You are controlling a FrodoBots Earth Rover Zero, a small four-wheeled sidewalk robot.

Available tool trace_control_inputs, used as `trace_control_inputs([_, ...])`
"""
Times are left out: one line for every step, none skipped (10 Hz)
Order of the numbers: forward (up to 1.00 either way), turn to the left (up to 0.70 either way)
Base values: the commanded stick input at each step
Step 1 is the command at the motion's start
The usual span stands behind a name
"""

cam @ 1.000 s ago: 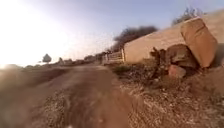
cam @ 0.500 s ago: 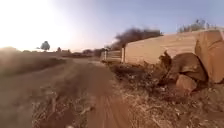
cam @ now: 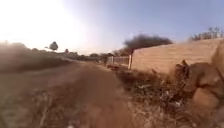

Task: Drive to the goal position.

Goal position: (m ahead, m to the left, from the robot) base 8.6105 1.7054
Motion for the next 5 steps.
trace_control_inputs([0.70,0.00])
trace_control_inputs([0.70,0.12])
trace_control_inputs([0.70,0.35])
trace_control_inputs([0.70,0.35])
trace_control_inputs([0.70,0.03])
